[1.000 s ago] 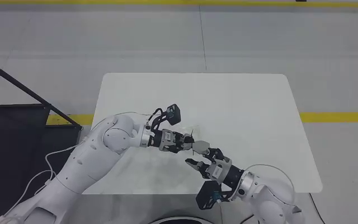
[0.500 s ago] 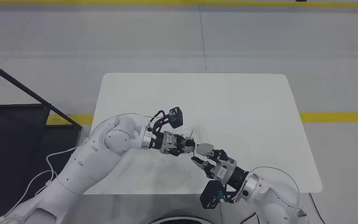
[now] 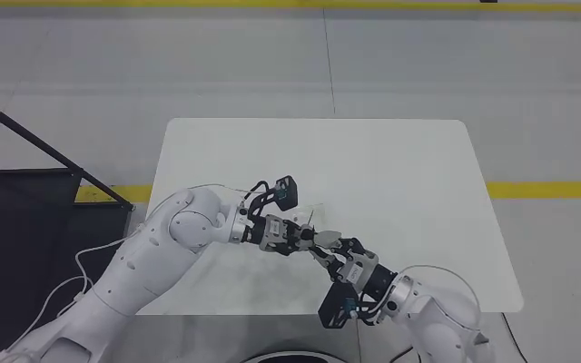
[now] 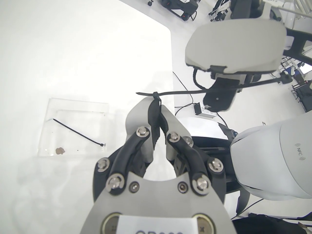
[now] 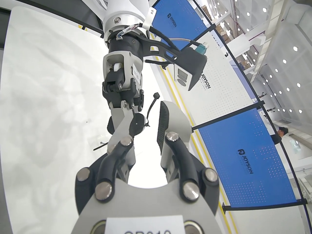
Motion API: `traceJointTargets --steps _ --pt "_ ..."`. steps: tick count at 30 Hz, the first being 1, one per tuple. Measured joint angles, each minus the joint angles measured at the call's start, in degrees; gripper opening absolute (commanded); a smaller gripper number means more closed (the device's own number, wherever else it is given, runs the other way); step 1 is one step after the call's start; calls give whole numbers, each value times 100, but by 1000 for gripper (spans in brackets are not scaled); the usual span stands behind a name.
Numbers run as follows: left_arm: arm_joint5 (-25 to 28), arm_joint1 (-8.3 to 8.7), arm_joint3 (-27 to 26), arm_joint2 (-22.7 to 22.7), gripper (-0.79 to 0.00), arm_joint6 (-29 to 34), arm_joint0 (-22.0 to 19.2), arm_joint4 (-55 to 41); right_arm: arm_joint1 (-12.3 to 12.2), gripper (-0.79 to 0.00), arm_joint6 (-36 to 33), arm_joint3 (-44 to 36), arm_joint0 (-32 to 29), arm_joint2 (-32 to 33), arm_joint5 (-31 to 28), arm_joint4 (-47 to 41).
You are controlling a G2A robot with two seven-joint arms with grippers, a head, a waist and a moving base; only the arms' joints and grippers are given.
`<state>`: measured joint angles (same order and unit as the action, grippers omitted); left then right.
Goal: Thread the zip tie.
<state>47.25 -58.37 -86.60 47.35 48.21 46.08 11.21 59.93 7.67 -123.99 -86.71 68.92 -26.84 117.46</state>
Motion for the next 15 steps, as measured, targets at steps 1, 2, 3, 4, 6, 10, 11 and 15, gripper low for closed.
traceJointTargets --steps 1,2,3,4,6,10,11,15 --pt "5 1 -3 -2 -785 3 2 2 3 -545 -19 5 10 -9 0 -9" --pt "11 2 -5 -3 -785 7 3 5 5 -551 -38 10 22 -19 -4 -23" --pt "12 2 -6 -4 -785 7 3 5 7 -560 -48 14 31 -24 -9 -32" --pt "13 3 -7 -4 -785 8 4 5 8 -563 -55 16 40 -29 -14 -40" --pt "11 4 -12 -5 -785 13 3 7 10 -650 -58 22 55 -36 -26 -53" --pt "1 5 -30 -9 -785 20 -1 19 11 -785 -48 28 75 -40 -52 -55" --pt "2 5 -35 -12 -785 19 -1 24 10 -785 -45 29 77 -40 -56 -50" --pt "6 5 -49 -18 -785 12 -2 39 7 -785 -28 26 82 -40 -88 -25"
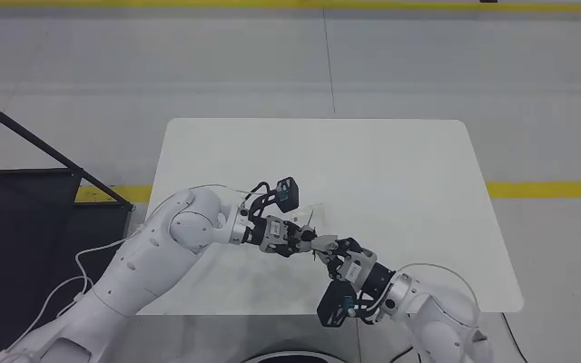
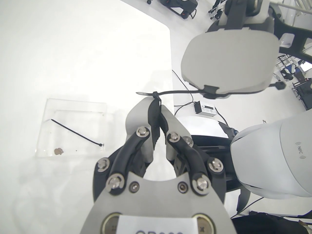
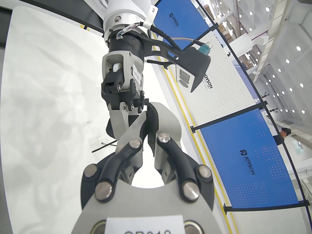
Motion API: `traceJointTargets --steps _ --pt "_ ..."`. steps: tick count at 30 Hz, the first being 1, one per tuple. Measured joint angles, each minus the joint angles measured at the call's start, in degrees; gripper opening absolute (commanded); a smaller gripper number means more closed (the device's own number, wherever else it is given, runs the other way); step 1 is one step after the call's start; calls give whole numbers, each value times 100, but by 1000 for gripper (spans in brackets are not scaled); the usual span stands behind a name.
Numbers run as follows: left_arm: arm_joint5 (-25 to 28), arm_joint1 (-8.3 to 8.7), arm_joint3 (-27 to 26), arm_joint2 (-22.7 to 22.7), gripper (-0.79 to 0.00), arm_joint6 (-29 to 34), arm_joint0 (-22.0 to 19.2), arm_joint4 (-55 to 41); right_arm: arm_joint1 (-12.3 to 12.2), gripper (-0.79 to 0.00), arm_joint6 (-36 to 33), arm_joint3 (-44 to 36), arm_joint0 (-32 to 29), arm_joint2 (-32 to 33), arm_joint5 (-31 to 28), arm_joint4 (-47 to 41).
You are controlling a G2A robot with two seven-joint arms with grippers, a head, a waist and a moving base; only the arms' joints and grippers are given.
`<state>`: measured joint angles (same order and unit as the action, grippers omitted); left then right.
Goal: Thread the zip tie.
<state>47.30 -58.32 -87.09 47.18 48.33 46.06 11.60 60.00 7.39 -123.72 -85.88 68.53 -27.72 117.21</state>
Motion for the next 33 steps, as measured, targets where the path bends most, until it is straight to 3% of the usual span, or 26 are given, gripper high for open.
traceJointTargets --steps 33 --pt "105 56 -126 131 -785 -173 94 147 7 -785 -293 31 115 -84 -248 -12"
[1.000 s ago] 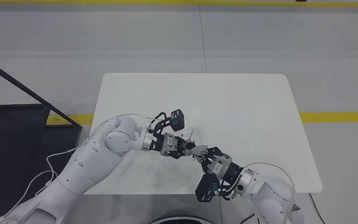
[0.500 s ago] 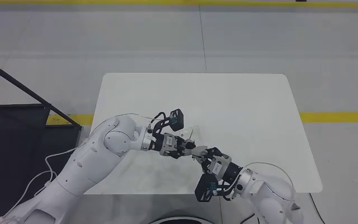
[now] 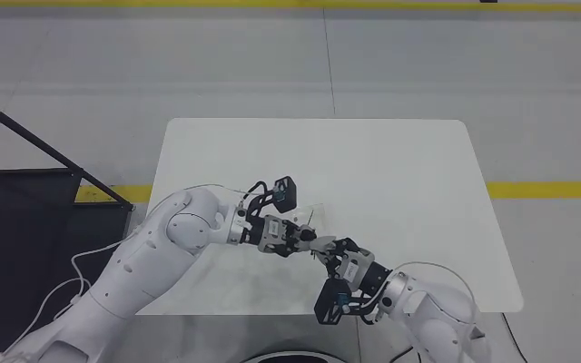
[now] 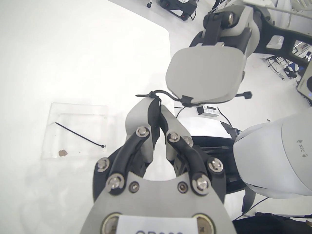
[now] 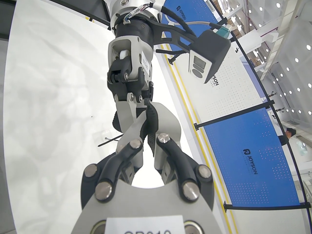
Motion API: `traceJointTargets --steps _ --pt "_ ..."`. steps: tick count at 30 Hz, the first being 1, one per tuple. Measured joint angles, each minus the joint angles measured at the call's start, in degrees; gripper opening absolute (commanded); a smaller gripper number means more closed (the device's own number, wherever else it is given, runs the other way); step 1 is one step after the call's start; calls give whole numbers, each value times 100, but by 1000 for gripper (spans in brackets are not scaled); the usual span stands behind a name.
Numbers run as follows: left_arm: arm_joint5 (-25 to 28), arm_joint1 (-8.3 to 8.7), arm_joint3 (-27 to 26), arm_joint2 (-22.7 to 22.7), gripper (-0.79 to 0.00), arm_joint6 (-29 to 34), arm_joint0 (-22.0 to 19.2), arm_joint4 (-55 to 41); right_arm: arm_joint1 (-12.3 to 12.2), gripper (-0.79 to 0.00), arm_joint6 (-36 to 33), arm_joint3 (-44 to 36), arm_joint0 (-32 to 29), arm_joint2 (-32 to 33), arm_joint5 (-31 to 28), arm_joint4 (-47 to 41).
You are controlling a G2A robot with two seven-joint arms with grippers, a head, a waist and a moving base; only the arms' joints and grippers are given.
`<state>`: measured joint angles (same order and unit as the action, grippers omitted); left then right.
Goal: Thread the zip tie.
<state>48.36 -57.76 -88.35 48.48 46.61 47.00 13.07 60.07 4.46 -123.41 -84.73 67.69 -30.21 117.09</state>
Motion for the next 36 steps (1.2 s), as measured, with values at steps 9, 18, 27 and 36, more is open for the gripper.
traceJointTargets --steps 9,18,27,36 --pt "-109 -1 -29 46 -785 -200 45 240 -26 -785 134 -26 -3 19 -188 78" --pt "-192 -4 -160 101 -785 -442 107 652 -24 -785 1 -4 -3 32 -178 11" --pt "-354 -2 -456 175 -785 -926 355 1486 -2 -785 -175 -9 -28 72 36 -195" --pt "-287 14 -576 260 -785 -1081 472 1679 8 -785 -293 10 -37 123 48 -382"
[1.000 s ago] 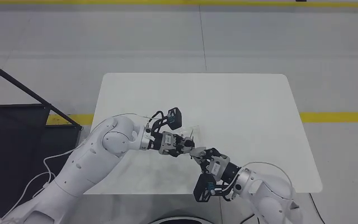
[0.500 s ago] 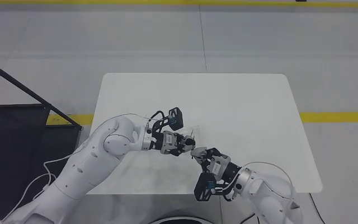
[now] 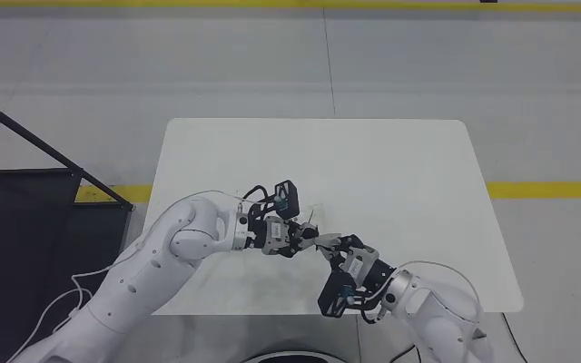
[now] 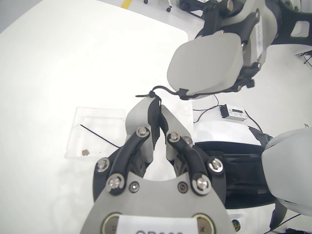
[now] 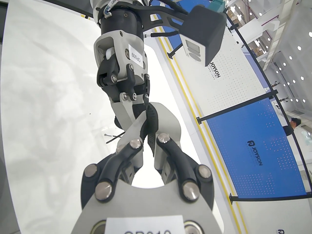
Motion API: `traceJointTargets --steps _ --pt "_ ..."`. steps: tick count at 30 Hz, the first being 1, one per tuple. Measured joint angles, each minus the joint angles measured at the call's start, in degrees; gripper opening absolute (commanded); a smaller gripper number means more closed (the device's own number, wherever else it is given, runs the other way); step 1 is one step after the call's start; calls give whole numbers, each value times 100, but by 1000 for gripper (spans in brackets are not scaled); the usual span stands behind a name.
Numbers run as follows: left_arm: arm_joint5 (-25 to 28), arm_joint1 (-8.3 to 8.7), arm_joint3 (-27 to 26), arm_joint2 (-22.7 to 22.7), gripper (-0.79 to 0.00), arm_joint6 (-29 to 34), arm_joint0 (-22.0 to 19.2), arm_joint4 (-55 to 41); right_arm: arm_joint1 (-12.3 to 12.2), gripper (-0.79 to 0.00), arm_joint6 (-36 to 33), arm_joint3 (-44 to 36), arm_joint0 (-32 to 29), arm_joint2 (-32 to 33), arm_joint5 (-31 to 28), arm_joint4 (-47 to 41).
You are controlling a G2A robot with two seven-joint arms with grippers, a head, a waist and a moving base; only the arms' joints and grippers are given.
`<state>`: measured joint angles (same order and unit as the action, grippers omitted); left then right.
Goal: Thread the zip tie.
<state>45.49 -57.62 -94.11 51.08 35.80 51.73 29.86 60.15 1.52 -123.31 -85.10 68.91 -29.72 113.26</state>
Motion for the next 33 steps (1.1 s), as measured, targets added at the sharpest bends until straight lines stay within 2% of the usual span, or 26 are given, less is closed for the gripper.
traceJointTargets --steps 6,7,8,9,10,15,17,20,27,28,30,33 --pt "2 1 1 35 -785 -43 18 20 7 -767 -59 3 25 -8 -23 -58" --pt "-7 0 13 43 -785 -52 15 12 9 -526 -45 4 25 -6 -8 -88" --pt "-26 -2 34 54 -785 -72 11 -3 10 -416 -13 10 23 3 2 -134" --pt "-46 -5 54 64 -785 -94 8 -17 10 -394 7 15 22 15 2 -163" --pt "-67 -7 76 74 -785 -119 4 -28 9 -329 22 19 19 29 -2 -185" --pt "-132 -23 176 144 -785 -322 -13 -64 0 -132 142 85 2 129 -134 -420" --pt "-139 -27 185 189 -785 -444 2 -44 -3 -99 150 145 8 187 -246 -603" --pt "-126 -28 178 261 -785 -634 49 2 -3 -108 89 310 64 280 -528 -1064" --pt "-119 -26 112 399 -785 -997 192 219 23 -194 -577 753 365 370 -1154 -2321" --pt "-107 -26 104 408 -785 -1020 205 239 26 -222 -671 813 417 369 -1239 -2496" --pt "-58 -27 84 420 -785 -1056 230 276 35 -382 -888 944 549 361 -1364 -2841" --pt "-13 -32 61 425 -785 -1095 259 326 51 -449 -1169 1064 708 294 -1412 -3168"
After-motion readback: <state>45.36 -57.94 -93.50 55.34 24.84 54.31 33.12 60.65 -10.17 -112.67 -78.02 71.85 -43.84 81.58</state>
